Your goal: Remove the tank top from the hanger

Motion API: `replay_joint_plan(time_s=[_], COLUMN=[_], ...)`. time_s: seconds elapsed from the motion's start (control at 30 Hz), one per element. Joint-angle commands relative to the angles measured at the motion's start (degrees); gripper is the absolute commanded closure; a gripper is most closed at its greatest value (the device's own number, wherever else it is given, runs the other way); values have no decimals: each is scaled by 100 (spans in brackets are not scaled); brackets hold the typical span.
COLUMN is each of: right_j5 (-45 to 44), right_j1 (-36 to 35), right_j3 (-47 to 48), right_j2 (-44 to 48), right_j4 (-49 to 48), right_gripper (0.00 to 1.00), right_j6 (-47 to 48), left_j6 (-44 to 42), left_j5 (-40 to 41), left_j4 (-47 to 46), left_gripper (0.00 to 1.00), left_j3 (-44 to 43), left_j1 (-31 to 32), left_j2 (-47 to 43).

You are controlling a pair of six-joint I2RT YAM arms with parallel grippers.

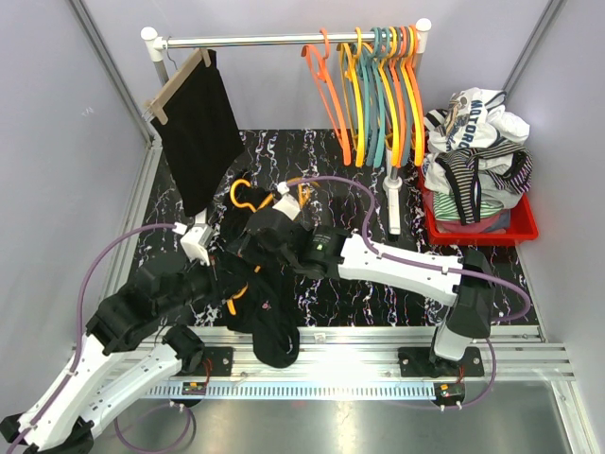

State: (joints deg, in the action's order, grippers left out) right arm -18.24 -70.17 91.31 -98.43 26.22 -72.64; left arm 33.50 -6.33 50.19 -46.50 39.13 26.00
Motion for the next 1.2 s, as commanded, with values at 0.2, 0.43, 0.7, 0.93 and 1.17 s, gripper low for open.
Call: replay_joint_plan(time_s=[0.2,0.43,0.7,0.93,1.17], right_j5=[-575,-471,-303,513,2251], right_j1=[469,961,1146,1172,1173], right_j3=[-51,-131,-359,-710,-966], right_j2=[-123,-395,-449,-308,-10], right_j4=[-574,-864,-1320,-1988,-1937], right_gripper=[100,100,100,100,100], right_j6=[505,804,1033,1384,1560], left_j6=[131,842,1502,792,-868], left_j5=[-325,-826,-896,208,870], left_j4=[-230,595,966,1256,712], left_gripper=[100,82,1,1,1], left_j3=[36,194,194,-675,-1177], left_j1=[24,24,24,15,15], left_j2=[-200,-894,-1563,-791,379])
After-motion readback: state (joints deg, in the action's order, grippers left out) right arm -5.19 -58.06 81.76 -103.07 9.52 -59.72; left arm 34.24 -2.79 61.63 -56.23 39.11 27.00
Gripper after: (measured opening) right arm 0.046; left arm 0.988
